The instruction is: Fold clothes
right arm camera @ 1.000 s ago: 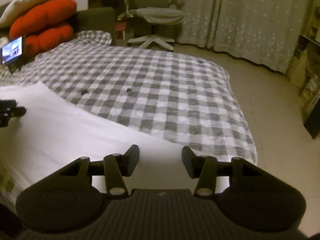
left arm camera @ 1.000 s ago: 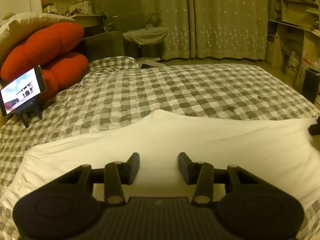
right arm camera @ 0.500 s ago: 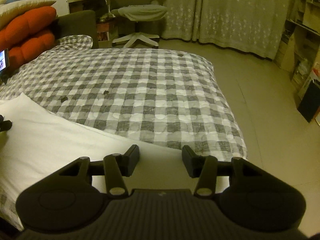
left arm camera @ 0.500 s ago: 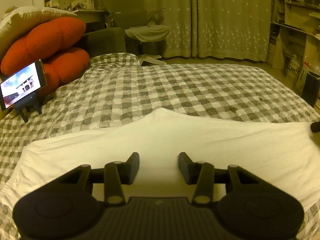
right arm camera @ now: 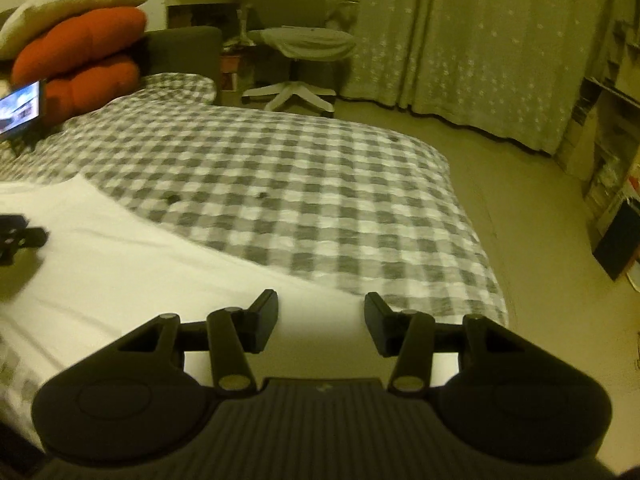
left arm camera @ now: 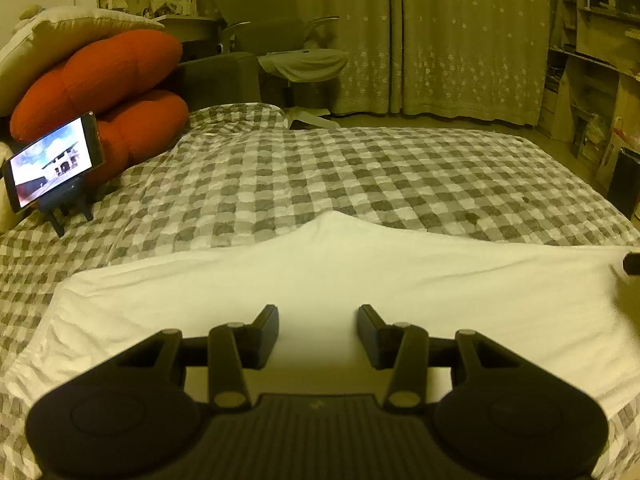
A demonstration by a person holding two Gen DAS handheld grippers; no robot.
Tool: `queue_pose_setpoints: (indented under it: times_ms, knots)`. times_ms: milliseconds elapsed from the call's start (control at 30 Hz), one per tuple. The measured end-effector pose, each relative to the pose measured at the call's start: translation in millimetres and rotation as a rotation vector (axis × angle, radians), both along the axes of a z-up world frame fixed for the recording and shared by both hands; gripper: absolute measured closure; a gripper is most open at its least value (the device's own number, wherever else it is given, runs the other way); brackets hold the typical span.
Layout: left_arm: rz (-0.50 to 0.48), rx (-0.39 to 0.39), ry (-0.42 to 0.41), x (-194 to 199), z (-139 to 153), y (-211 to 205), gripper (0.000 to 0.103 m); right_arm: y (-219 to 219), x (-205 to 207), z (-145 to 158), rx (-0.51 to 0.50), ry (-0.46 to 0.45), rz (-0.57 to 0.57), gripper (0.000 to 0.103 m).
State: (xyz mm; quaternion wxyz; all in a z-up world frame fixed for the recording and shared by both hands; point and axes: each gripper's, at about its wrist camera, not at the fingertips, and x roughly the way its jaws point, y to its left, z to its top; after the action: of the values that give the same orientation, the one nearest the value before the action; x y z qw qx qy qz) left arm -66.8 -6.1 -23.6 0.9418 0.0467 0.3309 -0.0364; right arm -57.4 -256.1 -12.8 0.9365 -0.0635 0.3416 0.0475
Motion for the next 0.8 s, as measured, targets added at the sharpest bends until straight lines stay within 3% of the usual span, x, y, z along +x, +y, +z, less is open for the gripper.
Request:
queue_pose_setpoints:
  times_ms: [267, 800]
  knots:
    - [0.002, 0.005, -0.002, -5.2, -1.5, 0.1, 0.058, 9.1, -20.4, -8.2, 0.041, 0.042, -0.003, 0.052]
    - [0.015, 0.010, 0.002, -44.8, -2.4, 3.4, 0.058, 0.3, -56.2, -11.0, 0.103, 0.041, -0.090, 0.050]
